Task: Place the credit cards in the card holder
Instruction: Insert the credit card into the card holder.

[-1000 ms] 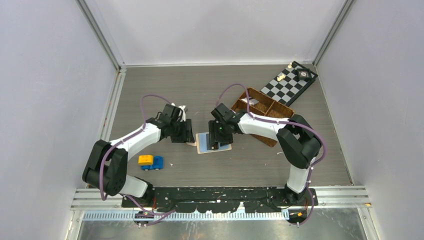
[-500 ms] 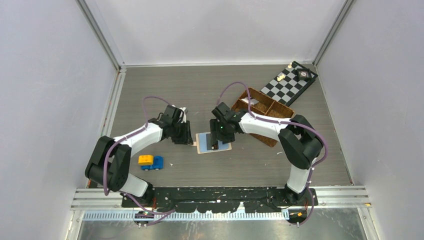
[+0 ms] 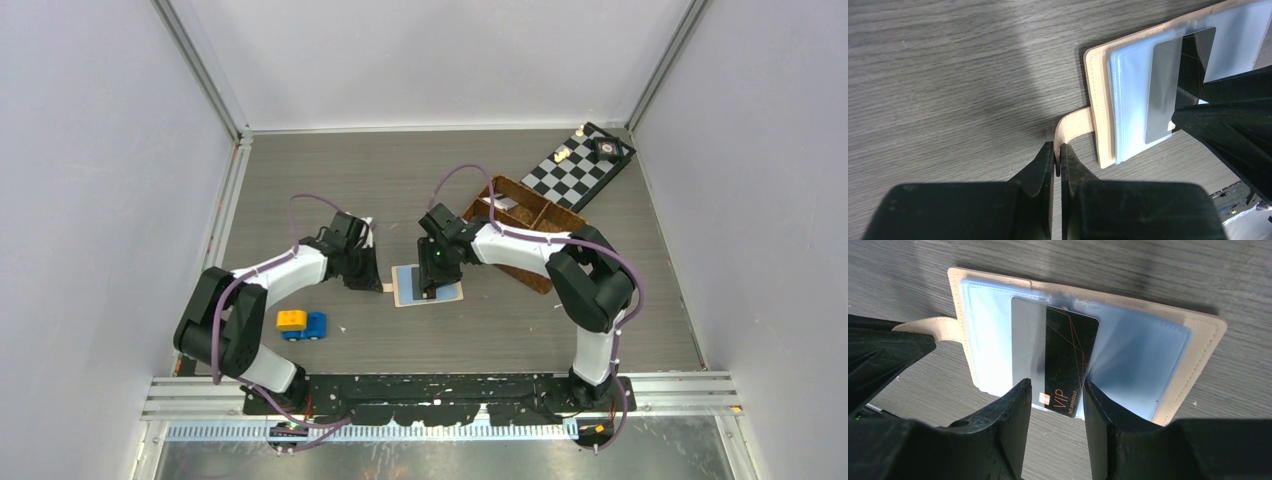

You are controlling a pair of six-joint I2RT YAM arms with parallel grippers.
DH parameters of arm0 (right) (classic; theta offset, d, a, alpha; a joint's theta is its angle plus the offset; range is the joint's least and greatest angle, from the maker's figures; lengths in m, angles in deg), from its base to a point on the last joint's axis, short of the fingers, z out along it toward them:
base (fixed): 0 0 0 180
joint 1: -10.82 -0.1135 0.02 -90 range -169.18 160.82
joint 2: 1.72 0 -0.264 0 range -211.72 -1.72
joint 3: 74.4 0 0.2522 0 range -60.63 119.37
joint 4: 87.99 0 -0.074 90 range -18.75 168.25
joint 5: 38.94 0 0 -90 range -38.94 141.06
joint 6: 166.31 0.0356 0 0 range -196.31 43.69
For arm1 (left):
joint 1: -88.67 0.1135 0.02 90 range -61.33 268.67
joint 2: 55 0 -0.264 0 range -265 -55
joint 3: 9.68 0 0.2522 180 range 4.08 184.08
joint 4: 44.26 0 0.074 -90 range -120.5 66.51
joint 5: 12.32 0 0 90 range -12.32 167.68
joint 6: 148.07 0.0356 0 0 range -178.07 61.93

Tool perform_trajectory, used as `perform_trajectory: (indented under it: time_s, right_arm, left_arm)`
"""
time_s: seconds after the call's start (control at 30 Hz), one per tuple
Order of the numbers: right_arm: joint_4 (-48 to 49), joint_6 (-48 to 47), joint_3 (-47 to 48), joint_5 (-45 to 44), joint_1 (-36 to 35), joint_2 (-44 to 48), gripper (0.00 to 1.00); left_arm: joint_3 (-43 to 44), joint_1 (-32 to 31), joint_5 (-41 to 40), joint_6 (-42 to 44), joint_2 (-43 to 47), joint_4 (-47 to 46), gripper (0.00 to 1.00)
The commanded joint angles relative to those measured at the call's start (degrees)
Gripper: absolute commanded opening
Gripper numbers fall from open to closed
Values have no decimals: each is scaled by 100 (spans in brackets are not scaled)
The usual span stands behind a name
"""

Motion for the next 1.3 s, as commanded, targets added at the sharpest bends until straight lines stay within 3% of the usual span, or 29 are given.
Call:
perform_trajectory:
  time_s: [0.0,0.4,0.73,1.07,1.2,1.27]
  right_arm:
    - [151,-92,282,74,-76,-77,47]
    - [141,-184,584,148,-216,-285,40]
    - [136,-212,641,94,-298,-197,41]
    - [-715,-856,573,-788,-236,910,70]
    - [-1180,-1249,649,-1296,-31,1250,75]
    - [-1344,-1454,698,-1478,165,1381,77]
  left_arm:
    - [-15,-14,-24,85,-69,-241,0]
    - [24,-14,47,114,-144,-326,0]
    - [51,9,-91,111,-144,-321,0]
    - [41,491,-54,26,12,-395,0]
    - [74,557,-67,43,62,-308,19]
    - [112,598,-49,22,176,-224,37]
